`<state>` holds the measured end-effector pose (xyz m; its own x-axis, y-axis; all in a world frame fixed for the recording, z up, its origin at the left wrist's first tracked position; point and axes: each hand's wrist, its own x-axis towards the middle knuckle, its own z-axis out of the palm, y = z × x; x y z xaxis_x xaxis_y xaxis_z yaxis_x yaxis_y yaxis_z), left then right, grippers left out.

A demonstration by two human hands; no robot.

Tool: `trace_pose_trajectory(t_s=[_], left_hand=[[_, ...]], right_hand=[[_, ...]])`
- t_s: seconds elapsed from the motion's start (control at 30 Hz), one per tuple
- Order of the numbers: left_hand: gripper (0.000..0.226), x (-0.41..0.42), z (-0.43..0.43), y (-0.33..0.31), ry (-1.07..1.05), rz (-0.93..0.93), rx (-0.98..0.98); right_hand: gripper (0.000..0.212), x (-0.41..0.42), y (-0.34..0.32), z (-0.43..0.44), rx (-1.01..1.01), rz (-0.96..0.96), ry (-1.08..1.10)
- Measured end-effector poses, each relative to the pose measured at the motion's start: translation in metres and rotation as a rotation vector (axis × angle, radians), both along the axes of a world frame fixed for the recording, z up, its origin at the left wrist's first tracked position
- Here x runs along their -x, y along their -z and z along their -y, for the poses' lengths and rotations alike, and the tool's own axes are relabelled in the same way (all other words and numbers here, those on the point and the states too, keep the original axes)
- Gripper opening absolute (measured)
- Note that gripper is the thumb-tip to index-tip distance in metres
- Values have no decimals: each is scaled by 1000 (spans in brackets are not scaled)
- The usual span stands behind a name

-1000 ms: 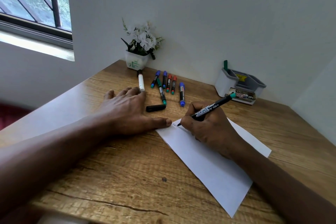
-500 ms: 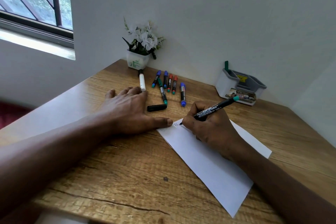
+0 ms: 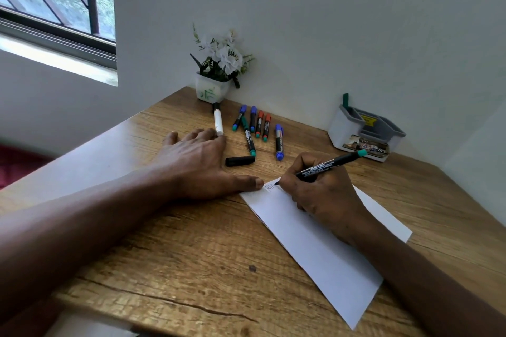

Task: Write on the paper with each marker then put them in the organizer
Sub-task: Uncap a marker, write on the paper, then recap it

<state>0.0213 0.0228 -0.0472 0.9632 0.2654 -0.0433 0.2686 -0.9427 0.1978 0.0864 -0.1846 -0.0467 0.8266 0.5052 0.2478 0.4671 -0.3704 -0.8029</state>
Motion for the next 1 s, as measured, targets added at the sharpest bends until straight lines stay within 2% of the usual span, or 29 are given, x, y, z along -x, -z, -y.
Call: trace_pose_trajectory(t_s=[0.13, 0.23, 0.37, 1.0], left_hand=[[127, 0, 0, 1, -2, 2, 3], [126, -1, 0, 1, 1, 2, 1], [126, -1, 0, 1, 3, 0, -1], [126, 0, 0, 0, 0, -3, 6]], right_hand=[[18, 0, 0, -1, 25, 13, 17], [13, 0, 1, 0, -3, 10, 36], [13, 0, 3, 1, 39, 92, 59], [13, 1, 0, 2, -13, -38, 112]])
